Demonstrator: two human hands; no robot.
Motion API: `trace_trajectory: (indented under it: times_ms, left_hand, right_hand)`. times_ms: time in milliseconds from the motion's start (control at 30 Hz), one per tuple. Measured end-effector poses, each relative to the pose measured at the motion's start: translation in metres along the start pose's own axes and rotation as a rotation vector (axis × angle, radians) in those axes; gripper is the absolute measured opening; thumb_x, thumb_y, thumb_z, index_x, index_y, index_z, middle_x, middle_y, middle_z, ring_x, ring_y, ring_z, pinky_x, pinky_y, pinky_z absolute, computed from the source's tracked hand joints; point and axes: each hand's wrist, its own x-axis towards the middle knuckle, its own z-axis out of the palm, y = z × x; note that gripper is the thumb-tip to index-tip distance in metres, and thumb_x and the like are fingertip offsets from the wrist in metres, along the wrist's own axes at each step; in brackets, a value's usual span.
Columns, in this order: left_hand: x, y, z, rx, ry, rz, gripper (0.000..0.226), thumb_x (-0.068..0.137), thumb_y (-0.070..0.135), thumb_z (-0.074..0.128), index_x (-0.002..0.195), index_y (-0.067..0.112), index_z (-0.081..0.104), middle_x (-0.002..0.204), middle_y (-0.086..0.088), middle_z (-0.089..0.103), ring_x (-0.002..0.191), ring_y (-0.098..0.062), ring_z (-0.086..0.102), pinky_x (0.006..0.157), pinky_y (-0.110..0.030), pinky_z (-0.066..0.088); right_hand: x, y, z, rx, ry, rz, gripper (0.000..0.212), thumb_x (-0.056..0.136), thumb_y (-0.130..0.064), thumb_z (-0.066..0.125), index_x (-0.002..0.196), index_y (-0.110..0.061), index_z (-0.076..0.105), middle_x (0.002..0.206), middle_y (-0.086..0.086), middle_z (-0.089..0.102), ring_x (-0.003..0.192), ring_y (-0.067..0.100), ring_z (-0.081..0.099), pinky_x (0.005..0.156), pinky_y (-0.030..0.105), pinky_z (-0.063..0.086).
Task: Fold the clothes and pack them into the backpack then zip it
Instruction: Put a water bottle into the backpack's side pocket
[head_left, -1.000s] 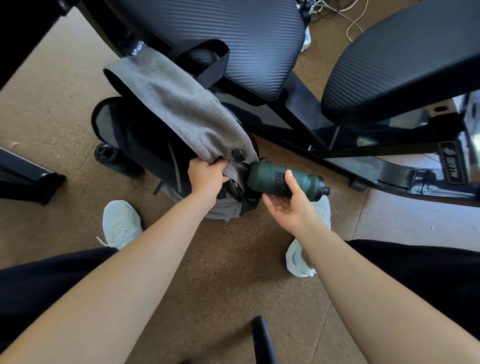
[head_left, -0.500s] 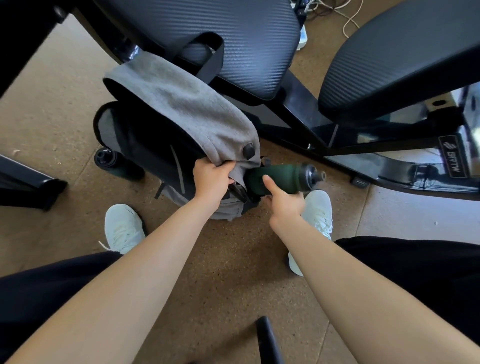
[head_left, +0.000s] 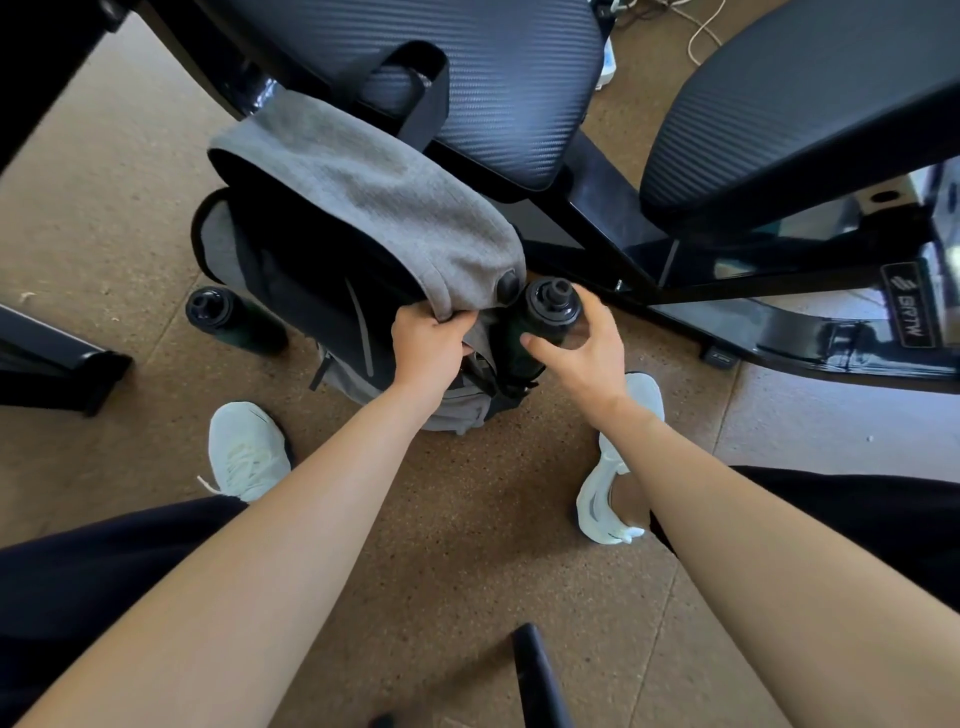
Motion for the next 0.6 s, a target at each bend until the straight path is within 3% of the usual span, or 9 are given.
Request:
trace_trajectory:
  times_ms: [167,233,333,467,600]
  left_hand:
    - [0.001,-0.002,0.001,0.068,0.003,0.039,0.02,0.091,0.015,0.074,0.083,-0.002,0.069,0.091,-0.031,0.071,0.091,-0.037,0.072,0.075,-0.055,0.063]
    - [0.002,-0.004,0.003,0.123,0.008,0.076,0.027,0.087,0.026,0.075,0.079,0.001,0.069,0.083,-0.028,0.071,0.084,-0.038,0.073,0.073,-0.059,0.061]
    - [0.001,-0.007,0.003,0.175,0.009,0.112,0.034,0.077,0.045,0.073,0.077,0.011,0.067,0.079,-0.02,0.072,0.084,-0.038,0.072,0.073,-0.061,0.06]
    - [0.003,-0.013,0.002,0.176,-0.02,0.13,0.043,0.075,0.048,0.072,0.077,0.006,0.067,0.08,-0.021,0.072,0.085,-0.04,0.071,0.074,-0.063,0.059]
    - [0.004,-0.016,0.002,0.176,-0.031,0.154,0.051,0.077,0.05,0.071,0.077,-0.001,0.067,0.077,-0.023,0.07,0.084,-0.041,0.071,0.074,-0.064,0.059]
  right_hand:
    - [0.008,-0.013,-0.004,-0.102,-0.041,0.011,0.055,0.071,-0.044,0.087,0.116,-0.028,0.059,0.114,-0.012,0.066,0.11,0.009,0.06,0.101,0.038,0.051]
    - [0.007,-0.018,0.0,-0.167,-0.015,0.016,0.054,0.068,-0.05,0.085,0.109,-0.028,0.058,0.109,-0.009,0.066,0.105,0.013,0.062,0.093,0.037,0.052]
    - [0.001,-0.019,0.005,-0.235,-0.074,-0.073,0.055,0.067,-0.045,0.086,0.111,-0.024,0.06,0.109,-0.006,0.065,0.105,0.014,0.06,0.091,0.035,0.05]
    - [0.0,-0.008,-0.002,-0.381,-0.257,-0.183,0.06,0.071,-0.034,0.088,0.123,-0.021,0.062,0.119,-0.001,0.065,0.114,0.02,0.058,0.101,0.043,0.049]
    - [0.005,-0.003,0.013,-0.326,-0.181,0.07,0.06,0.072,-0.038,0.087,0.123,-0.02,0.06,0.12,0.001,0.069,0.116,0.022,0.062,0.091,0.033,0.047]
